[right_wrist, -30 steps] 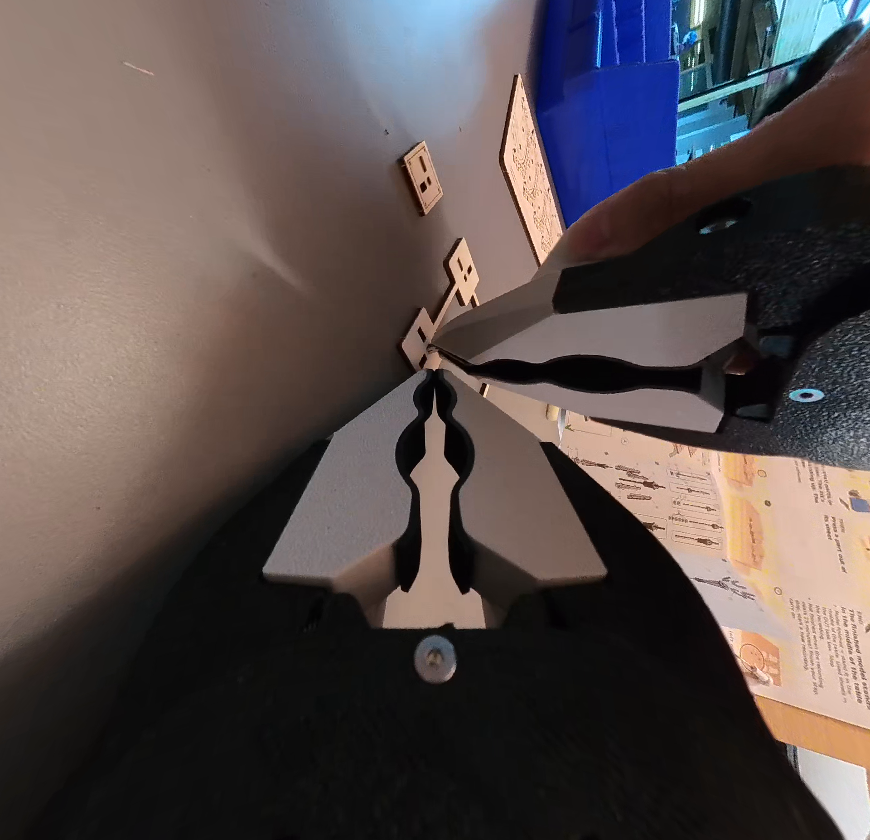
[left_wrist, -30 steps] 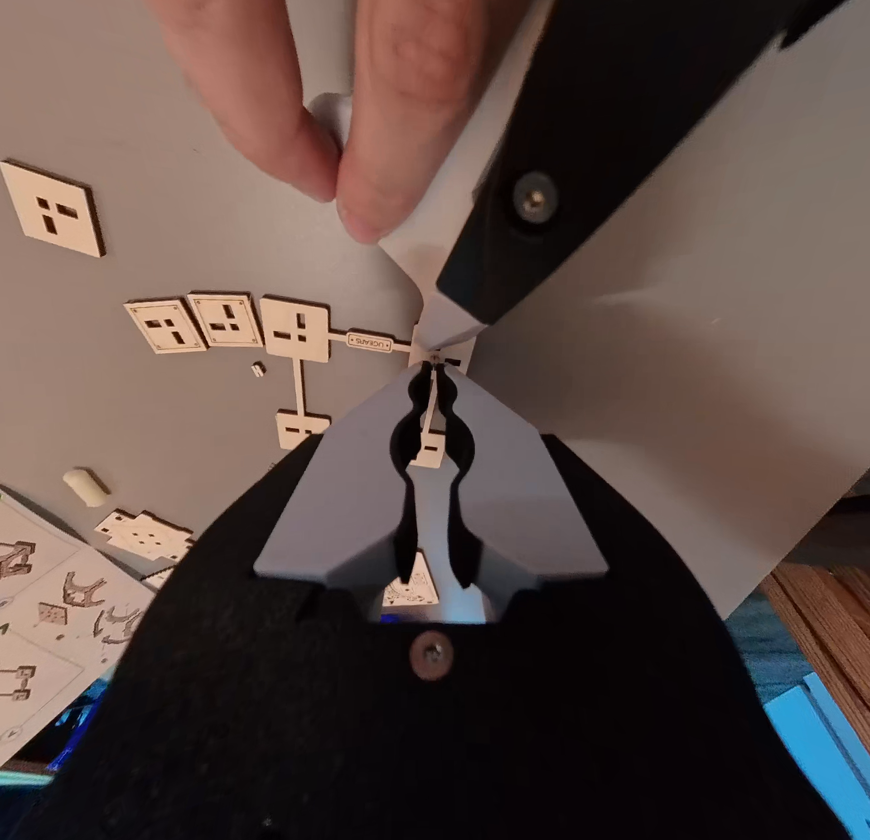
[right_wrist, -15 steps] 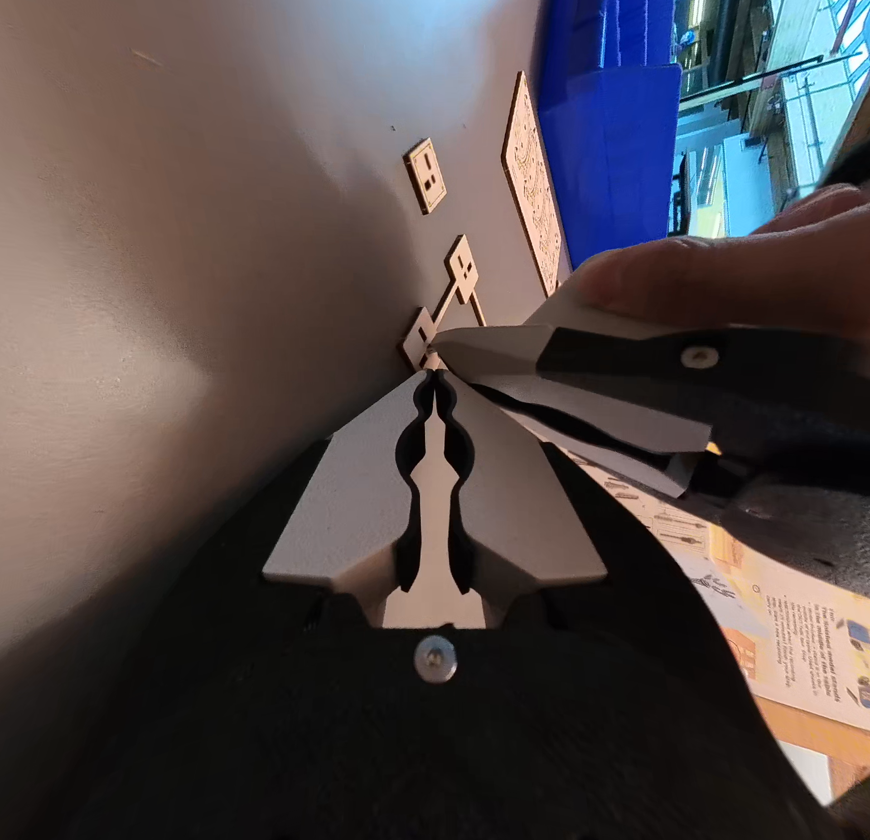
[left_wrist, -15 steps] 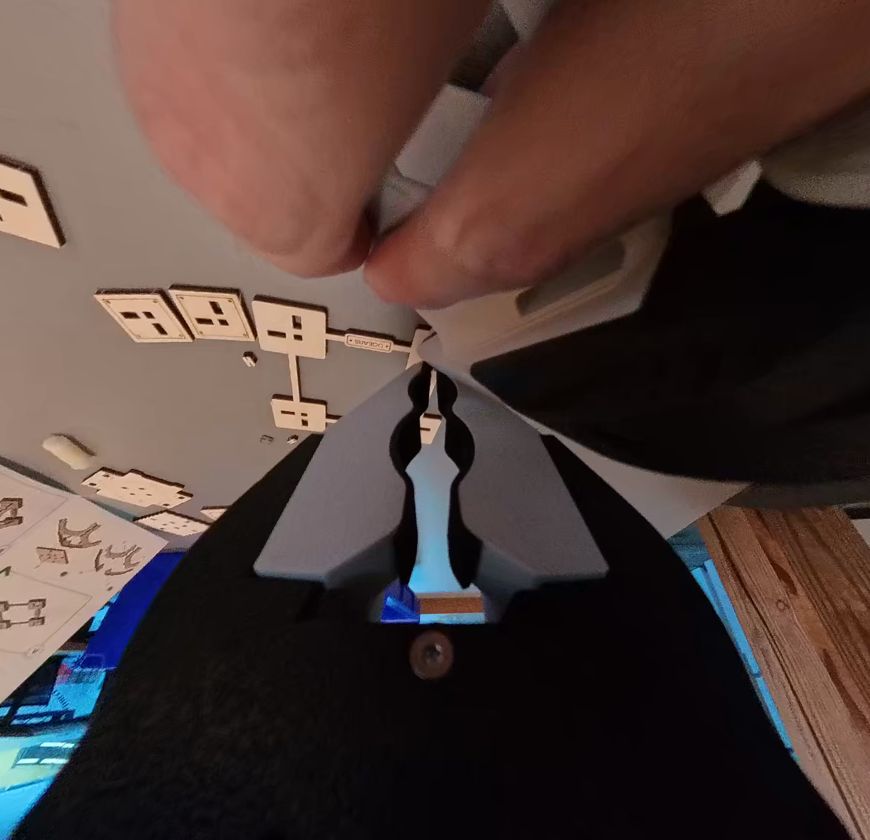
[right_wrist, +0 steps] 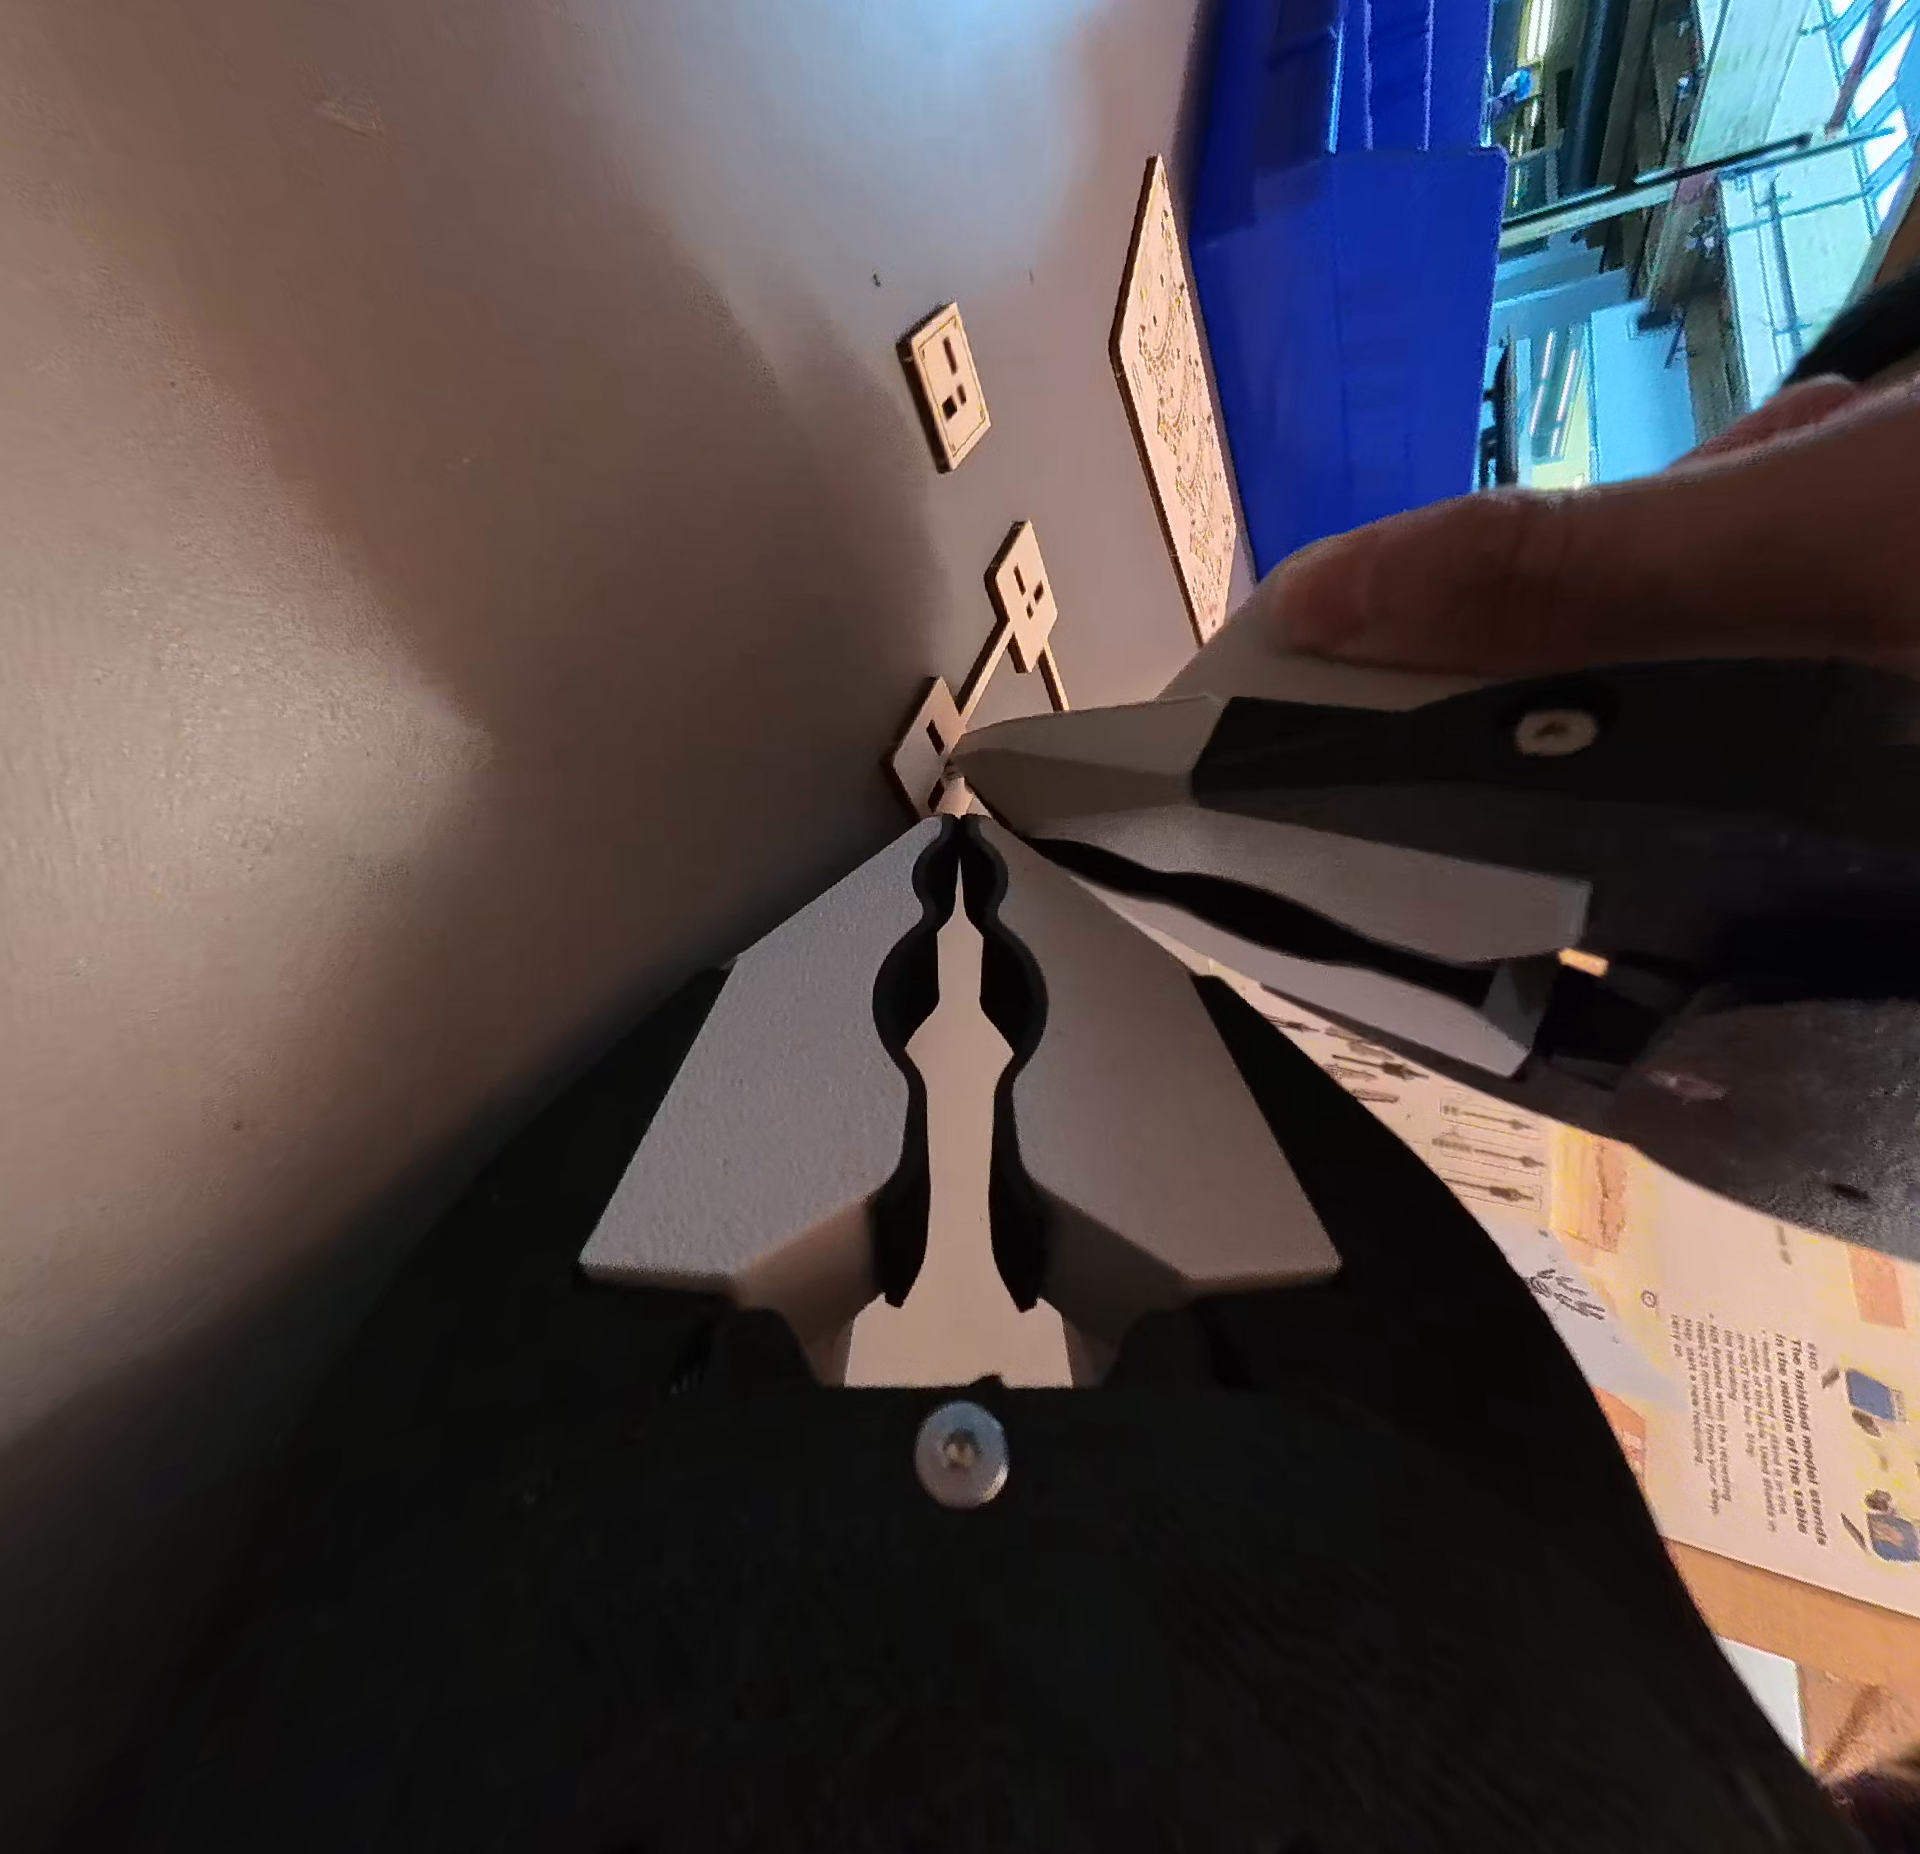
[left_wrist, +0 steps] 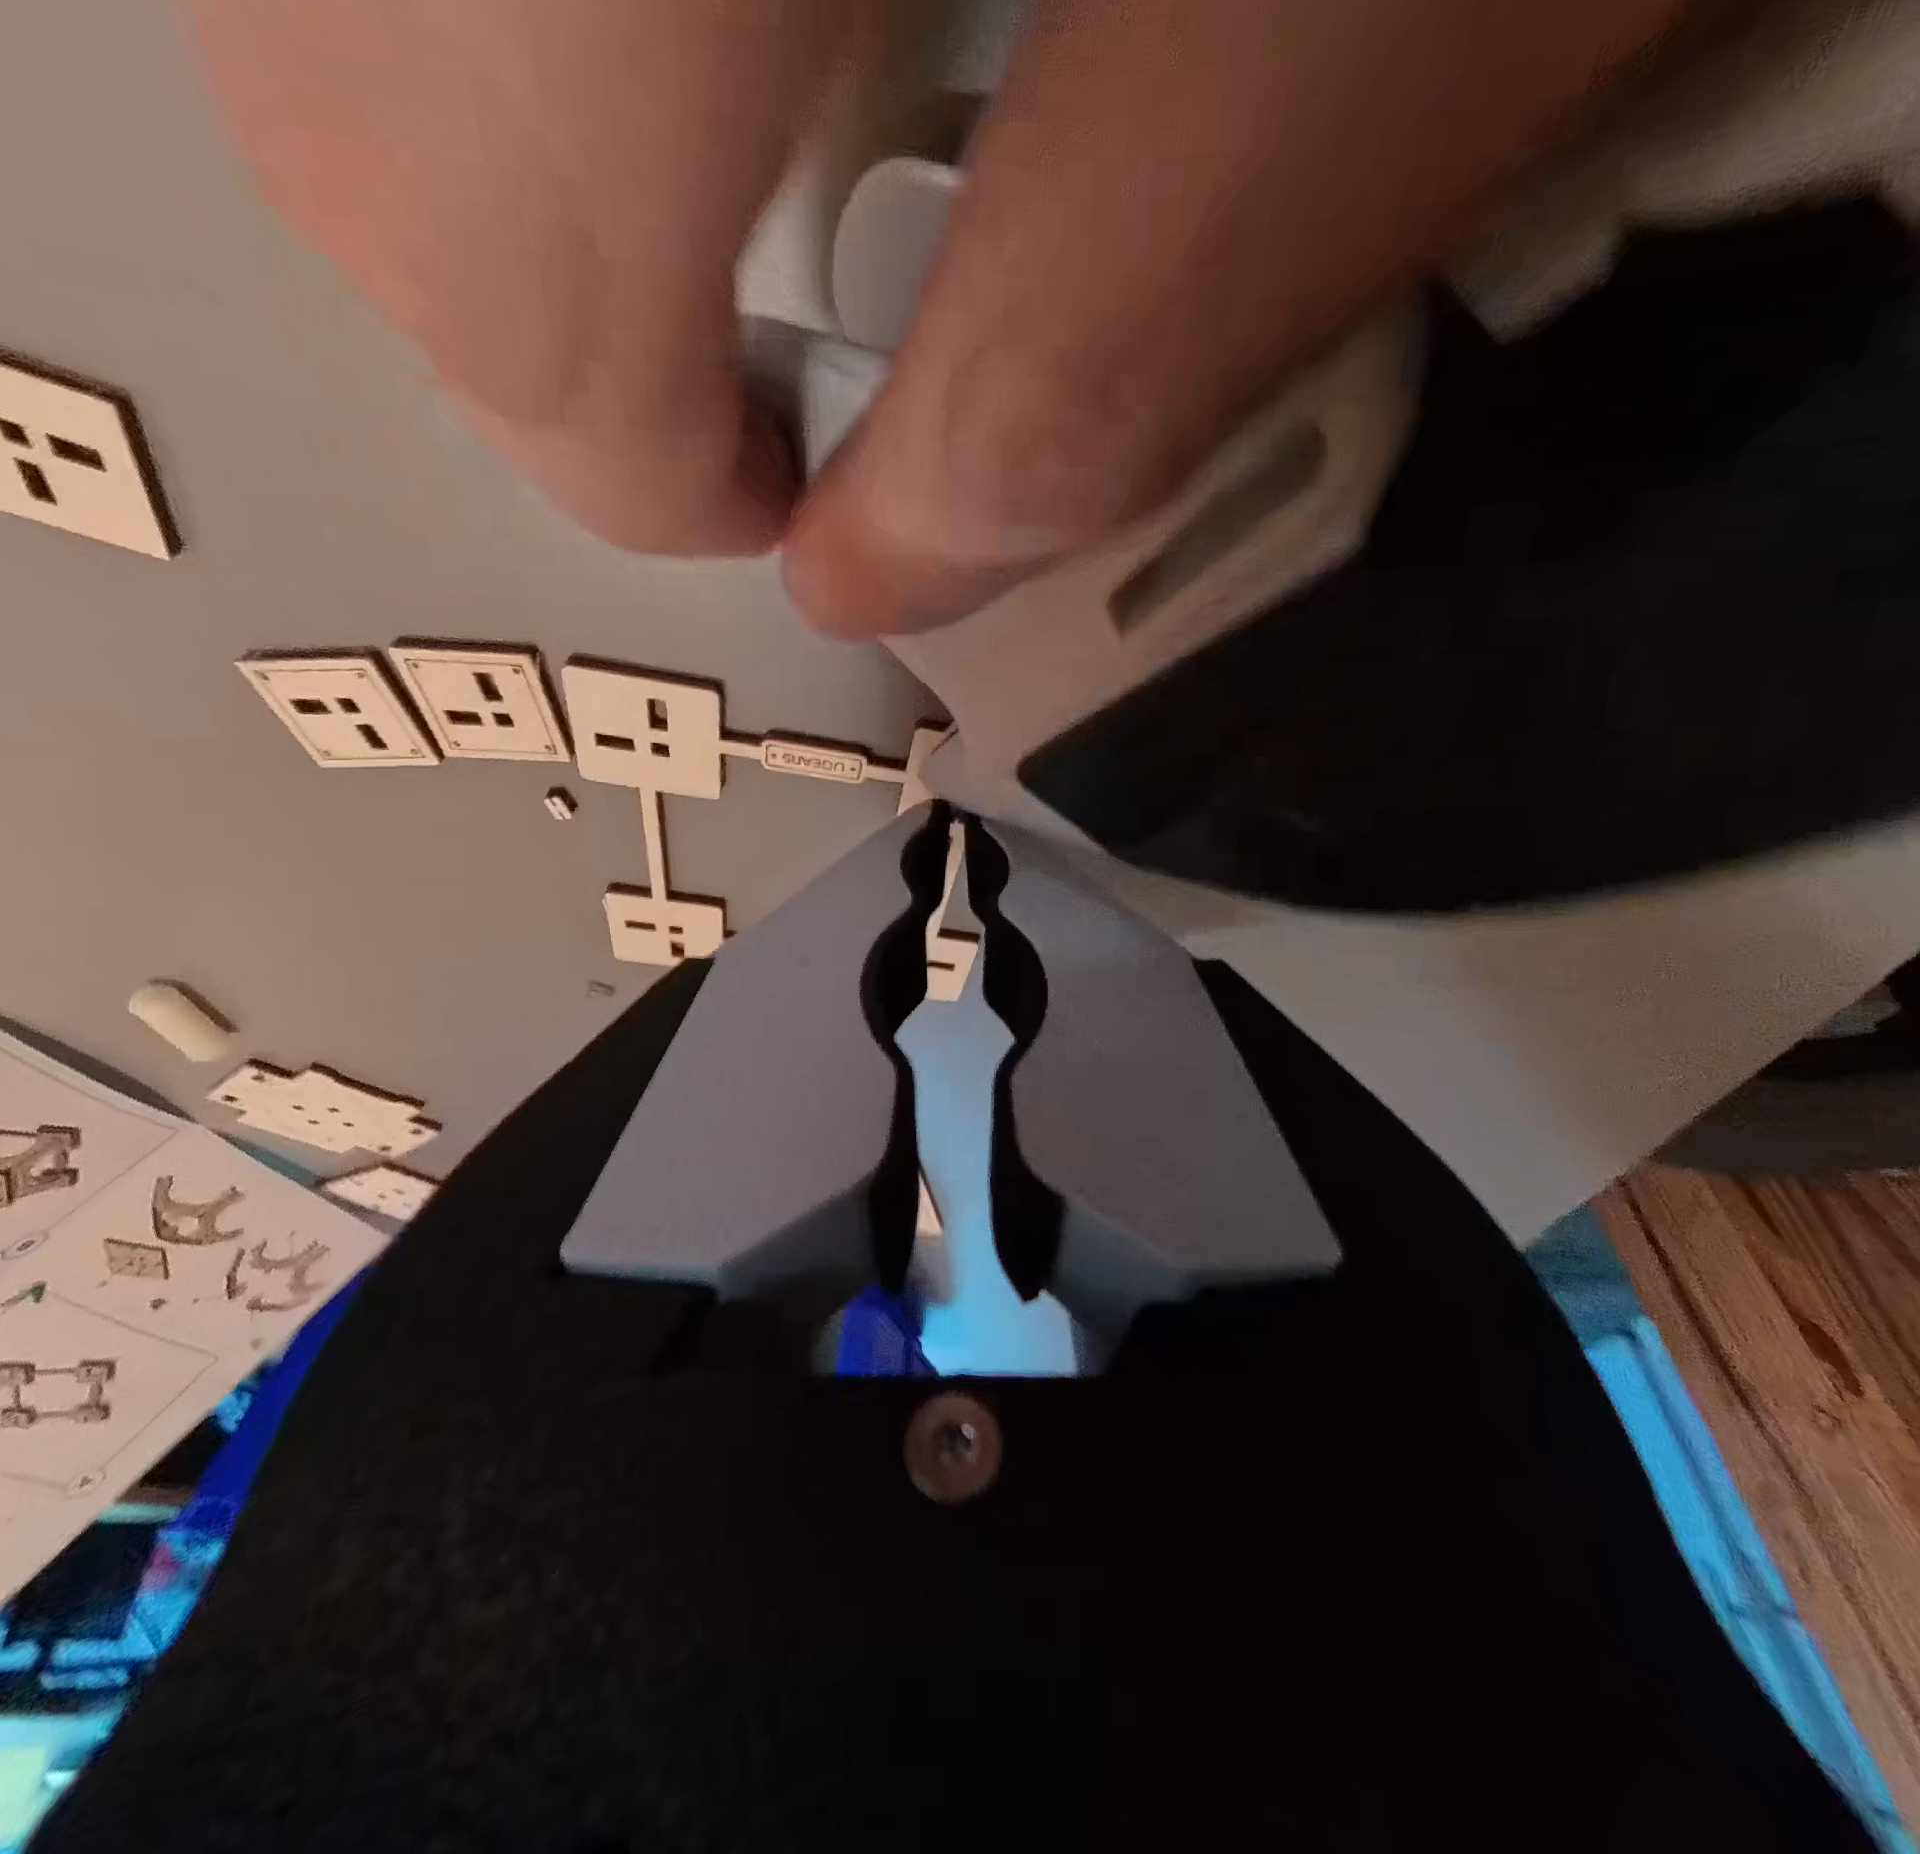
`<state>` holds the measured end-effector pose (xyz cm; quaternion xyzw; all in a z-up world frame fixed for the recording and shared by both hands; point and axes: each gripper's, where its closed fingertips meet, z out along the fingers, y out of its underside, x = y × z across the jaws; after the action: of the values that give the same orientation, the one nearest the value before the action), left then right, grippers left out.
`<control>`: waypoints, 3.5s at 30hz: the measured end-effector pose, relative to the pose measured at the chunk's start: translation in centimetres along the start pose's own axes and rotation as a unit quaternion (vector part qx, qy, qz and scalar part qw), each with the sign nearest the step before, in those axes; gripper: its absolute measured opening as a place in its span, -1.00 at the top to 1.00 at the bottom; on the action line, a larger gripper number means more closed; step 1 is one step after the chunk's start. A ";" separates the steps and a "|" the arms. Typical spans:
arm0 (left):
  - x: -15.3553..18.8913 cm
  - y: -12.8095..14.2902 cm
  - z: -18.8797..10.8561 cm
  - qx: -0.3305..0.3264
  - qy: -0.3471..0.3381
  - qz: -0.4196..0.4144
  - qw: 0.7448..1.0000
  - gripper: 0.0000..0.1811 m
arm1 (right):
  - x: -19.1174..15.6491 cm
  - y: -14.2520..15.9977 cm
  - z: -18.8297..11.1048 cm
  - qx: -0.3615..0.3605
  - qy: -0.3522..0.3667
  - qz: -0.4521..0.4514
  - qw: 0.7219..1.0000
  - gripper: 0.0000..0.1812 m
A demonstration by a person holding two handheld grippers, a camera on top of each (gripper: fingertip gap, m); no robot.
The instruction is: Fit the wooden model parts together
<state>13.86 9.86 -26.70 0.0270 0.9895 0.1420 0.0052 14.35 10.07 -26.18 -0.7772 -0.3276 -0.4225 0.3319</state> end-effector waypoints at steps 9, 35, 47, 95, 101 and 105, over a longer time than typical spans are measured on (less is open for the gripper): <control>0.1 -0.1 0.0 0.075 -0.014 0.016 0.997 1.00 | 0.1 0.0 0.0 0.005 -0.001 0.008 1.000 1.00; -0.9 0.9 -0.2 0.245 -0.015 0.005 0.969 0.82 | 0.1 0.0 -0.3 0.009 -0.003 0.016 1.000 1.00; -1.0 -0.3 -0.8 0.279 -0.063 0.189 0.939 0.92 | 0.1 0.1 -0.5 0.018 -0.006 0.033 0.999 1.00; -1.7 -1.3 -14.6 0.334 -0.604 0.080 0.719 1.00 | 10.9 -0.4 -9.8 0.339 0.063 0.584 0.735 0.96; -1.5 -1.3 -14.3 0.361 -0.580 0.059 0.728 0.99 | 10.6 -0.3 -9.5 0.331 0.056 0.573 0.748 0.99; -1.1 -0.6 -15.5 0.487 -0.475 -0.041 0.732 0.91 | 11.0 -0.9 -10.6 0.375 0.067 0.551 0.743 0.99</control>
<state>14.70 4.84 -12.05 0.0492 0.7921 -0.3906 0.4664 13.70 4.66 -11.91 -0.6050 0.0482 -0.0599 0.7925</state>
